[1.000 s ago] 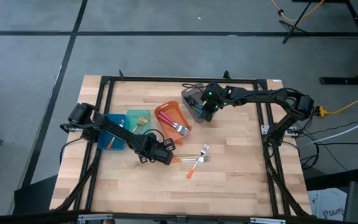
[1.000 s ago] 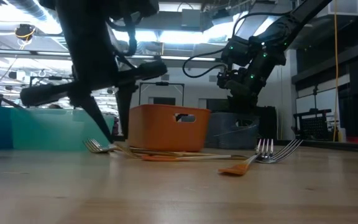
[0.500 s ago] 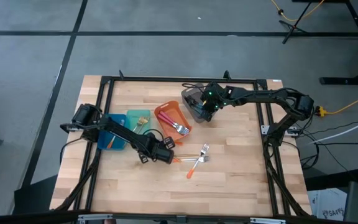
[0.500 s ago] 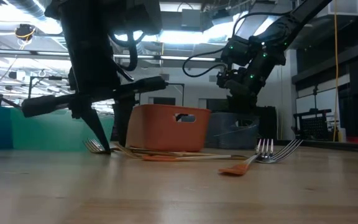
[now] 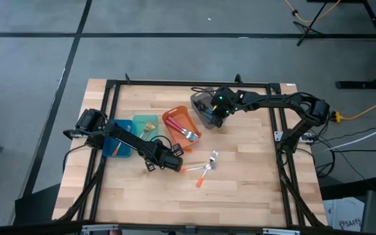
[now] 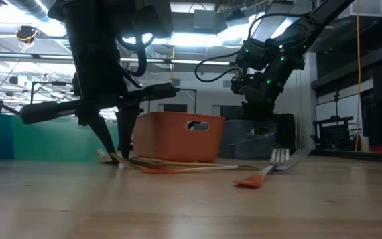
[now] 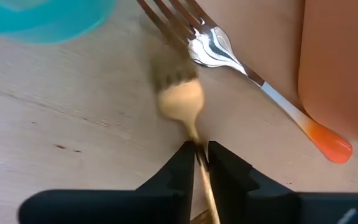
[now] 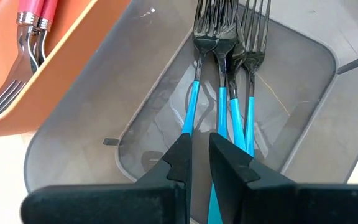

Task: Sort silverware by color (type)
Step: Put the gold fork into the light blue bin

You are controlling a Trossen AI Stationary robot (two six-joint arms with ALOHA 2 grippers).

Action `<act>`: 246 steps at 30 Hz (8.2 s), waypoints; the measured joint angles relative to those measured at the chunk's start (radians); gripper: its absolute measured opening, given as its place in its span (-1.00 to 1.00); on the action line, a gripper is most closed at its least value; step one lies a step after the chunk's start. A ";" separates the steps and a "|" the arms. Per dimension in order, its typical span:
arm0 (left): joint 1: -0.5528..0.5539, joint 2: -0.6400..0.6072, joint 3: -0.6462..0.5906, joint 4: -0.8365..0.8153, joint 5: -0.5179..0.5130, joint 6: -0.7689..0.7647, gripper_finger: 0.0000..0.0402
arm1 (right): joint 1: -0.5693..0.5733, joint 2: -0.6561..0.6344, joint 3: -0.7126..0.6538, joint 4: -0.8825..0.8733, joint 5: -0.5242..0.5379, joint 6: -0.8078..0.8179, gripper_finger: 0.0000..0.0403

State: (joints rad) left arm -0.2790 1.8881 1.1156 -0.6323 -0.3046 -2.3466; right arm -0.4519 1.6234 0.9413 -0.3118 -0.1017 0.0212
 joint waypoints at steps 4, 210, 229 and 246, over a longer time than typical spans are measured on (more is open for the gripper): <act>-0.006 0.001 -0.001 0.000 -0.002 0.000 -0.91 | 0.000 0.000 0.000 0.000 0.000 0.000 -0.77; 0.097 -0.364 -0.002 -0.380 0.021 1.128 -0.65 | 0.000 -0.043 0.000 0.023 0.004 -0.053 -0.77; -0.098 -0.364 -0.002 -0.267 -0.188 0.987 -0.65 | 0.092 -0.232 0.000 0.035 -0.172 0.008 -0.77; -0.138 -0.363 -0.002 -0.209 -0.236 0.987 -0.65 | 0.496 -0.219 0.001 0.158 -0.091 -0.004 -0.77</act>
State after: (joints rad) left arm -0.4173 1.5246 1.1137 -0.8417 -0.5406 -1.3592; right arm 0.0439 1.4048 0.9419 -0.1538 -0.1929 0.0170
